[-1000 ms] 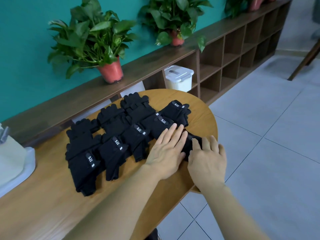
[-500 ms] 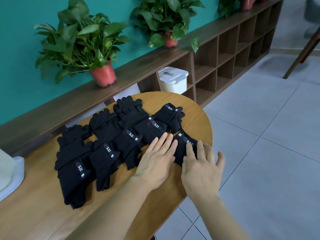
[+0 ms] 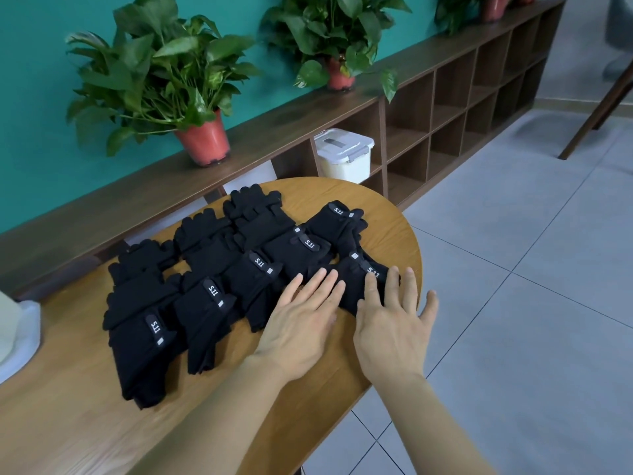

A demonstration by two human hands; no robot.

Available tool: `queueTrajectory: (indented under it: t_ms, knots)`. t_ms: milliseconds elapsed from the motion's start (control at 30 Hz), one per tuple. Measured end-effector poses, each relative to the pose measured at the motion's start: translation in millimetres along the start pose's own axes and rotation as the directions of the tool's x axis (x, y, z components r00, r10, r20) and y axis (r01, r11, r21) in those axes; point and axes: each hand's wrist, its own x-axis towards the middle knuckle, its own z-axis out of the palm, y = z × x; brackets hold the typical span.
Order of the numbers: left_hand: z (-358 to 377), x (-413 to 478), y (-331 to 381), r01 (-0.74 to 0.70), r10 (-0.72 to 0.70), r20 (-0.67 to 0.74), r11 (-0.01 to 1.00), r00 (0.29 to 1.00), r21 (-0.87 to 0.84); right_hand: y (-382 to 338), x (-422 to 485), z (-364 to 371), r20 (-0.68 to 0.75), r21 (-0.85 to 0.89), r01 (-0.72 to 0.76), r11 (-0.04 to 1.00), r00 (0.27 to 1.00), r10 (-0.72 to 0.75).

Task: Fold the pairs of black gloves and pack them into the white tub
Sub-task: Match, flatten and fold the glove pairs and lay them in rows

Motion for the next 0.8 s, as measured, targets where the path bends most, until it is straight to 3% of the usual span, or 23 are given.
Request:
queueTrajectory:
  t_ms: [200,433,800]
  knots:
    - [-10.0,3.3,0.6,0.034,-0.033,0.071,0.999,0.997,-0.021,0.2,0.1,1.1,0.033,-0.008,0.025,1.0,0.999,-0.024]
    - [-39.4,-27.4,-7.8,0.122,-0.122,0.021,0.992,0.992,-0.007,-15.2,-5.2,-22.3,-0.016,0.071,0.133,0.989,0.991,-0.132]
    - [-66.0,-187.0,-61.9,0.409,-0.409,-0.054,0.913,0.911,-0.018,-104.5,-45.0,-57.0,0.046,0.157,0.355,0.922,0.93,-0.366]
